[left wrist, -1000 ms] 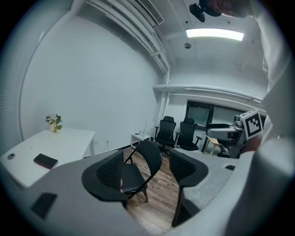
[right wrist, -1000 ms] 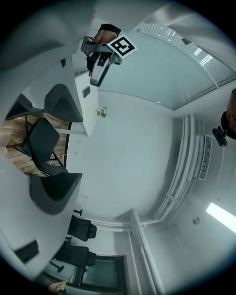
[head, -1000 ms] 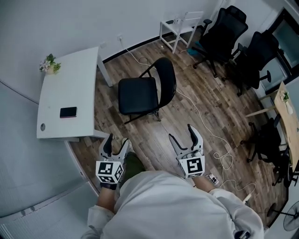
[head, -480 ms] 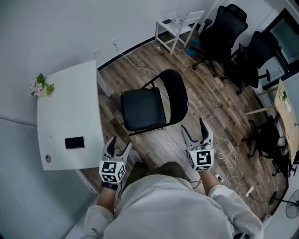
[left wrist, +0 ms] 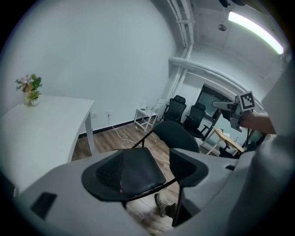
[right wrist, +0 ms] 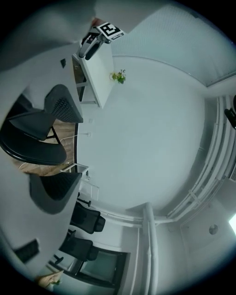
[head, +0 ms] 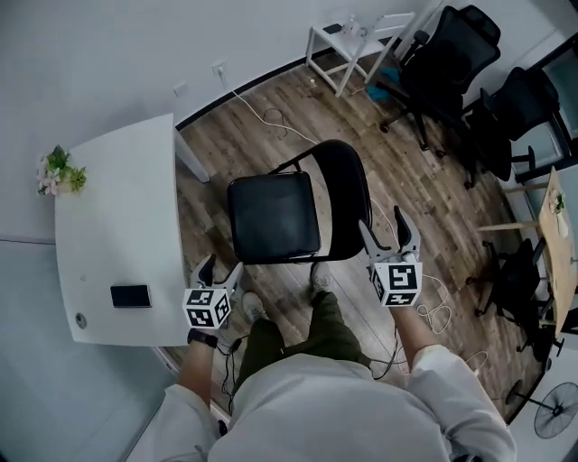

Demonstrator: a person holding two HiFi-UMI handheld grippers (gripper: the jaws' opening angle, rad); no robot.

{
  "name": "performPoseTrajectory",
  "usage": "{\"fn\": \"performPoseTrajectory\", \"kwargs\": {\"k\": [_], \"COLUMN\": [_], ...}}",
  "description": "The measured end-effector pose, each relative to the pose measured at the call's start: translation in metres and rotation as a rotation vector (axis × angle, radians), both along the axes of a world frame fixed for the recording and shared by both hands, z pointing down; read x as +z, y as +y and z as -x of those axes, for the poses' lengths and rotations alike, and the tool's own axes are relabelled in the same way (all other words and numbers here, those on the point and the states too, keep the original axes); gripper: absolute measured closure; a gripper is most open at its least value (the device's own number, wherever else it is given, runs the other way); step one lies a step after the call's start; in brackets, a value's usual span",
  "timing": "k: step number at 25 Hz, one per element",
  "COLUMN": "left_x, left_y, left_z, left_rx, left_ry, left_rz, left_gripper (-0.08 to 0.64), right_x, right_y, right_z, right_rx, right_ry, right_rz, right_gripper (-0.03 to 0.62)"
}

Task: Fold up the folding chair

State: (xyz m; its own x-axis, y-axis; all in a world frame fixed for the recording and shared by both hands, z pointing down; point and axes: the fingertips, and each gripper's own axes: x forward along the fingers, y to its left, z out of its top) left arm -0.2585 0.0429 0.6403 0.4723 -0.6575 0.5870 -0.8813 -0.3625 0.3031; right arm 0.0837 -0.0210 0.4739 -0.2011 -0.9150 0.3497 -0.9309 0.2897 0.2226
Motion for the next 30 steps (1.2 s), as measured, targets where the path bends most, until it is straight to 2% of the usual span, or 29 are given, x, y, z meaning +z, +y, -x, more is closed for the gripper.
{"fn": "performPoseTrajectory", "kwargs": {"k": [3,8,12,15,18,24,25,27,28,30], "left_x": [0.052,0.152,0.241,0.302,0.355,0.444,0.456,0.478,0.487,0.501], "left_y": [-0.026,-0.060,-0.078,-0.088,-0.101,-0.114,-0.114,-0.113,-0.113,-0.111], "left_z": [-0.002,-0.003,0.001,0.007,0.016,0.023,0.023,0.020,0.017,0.009], "left_rx": [-0.053,-0.143,-0.196,-0.219,-0.219,-0.214,-0.207,-0.198,-0.192,-0.171], "left_ry": [-0.009,0.024,0.038,0.022,-0.002,0.040,0.048,0.092,0.129,0.209], "left_rz": [0.091,0.282,0.438,0.527,0.572,0.646,0.660,0.682,0.694,0.712], "left_gripper": [0.244,0.228,0.188,0.171,0.160,0.149,0.148,0.146,0.146,0.147], "right_x": [0.042,0.116,0.174,0.209,0.240,0.294,0.299,0.305,0.307,0.309], "right_y": [-0.042,-0.114,-0.166,-0.192,-0.207,-0.216,-0.216,-0.220,-0.221,-0.220], "right_z": [-0.020,-0.050,-0.068,-0.073,-0.074,-0.069,-0.069,-0.070,-0.070,-0.068], "right_rx": [-0.015,-0.024,-0.017,-0.018,-0.012,-0.045,-0.047,-0.045,-0.047,-0.064], "right_ry": [0.000,-0.022,-0.072,-0.137,-0.219,-0.329,-0.349,-0.375,-0.374,-0.359], "right_rz": [0.079,0.223,0.358,0.456,0.562,0.776,0.806,0.842,0.857,0.883], "right_gripper": [0.247,0.245,0.245,0.245,0.242,0.244,0.273,0.295,0.343,0.341]}}
